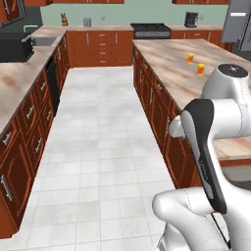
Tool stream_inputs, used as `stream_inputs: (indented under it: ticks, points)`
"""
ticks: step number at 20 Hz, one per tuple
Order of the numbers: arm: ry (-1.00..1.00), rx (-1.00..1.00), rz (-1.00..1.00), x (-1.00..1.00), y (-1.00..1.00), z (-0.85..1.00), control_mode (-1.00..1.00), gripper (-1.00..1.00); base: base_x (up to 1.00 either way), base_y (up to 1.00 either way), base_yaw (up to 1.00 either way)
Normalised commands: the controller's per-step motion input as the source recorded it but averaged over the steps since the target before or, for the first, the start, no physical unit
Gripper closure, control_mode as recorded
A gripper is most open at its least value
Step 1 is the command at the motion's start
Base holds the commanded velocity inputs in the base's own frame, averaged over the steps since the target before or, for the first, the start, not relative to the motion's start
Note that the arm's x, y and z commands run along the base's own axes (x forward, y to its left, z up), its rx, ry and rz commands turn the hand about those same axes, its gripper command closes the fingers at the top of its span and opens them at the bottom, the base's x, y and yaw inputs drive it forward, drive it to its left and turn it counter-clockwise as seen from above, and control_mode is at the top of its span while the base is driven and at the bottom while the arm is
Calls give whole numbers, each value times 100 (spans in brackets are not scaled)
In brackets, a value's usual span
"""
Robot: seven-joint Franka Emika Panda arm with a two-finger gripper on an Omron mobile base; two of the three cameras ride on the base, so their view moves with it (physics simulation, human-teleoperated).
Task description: Gather the sweet potatos from the fridge and place them on a tray on the dining counter. Then gather the steaks from the fridge and place them on the other tray.
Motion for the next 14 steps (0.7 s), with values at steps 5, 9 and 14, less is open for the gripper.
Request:
stream_inputs:
  ticks: [5, 9, 14]
  points:
    - [0, 0, 0, 0, 0, 0, 100, -100, 94, 0, 0]
    - [0, 0, 0, 0, 0, 0, 100, -100, 97, 0, 0]
    - [0, 0, 0, 0, 0, 0, 100, -100, 83, 5, 0]
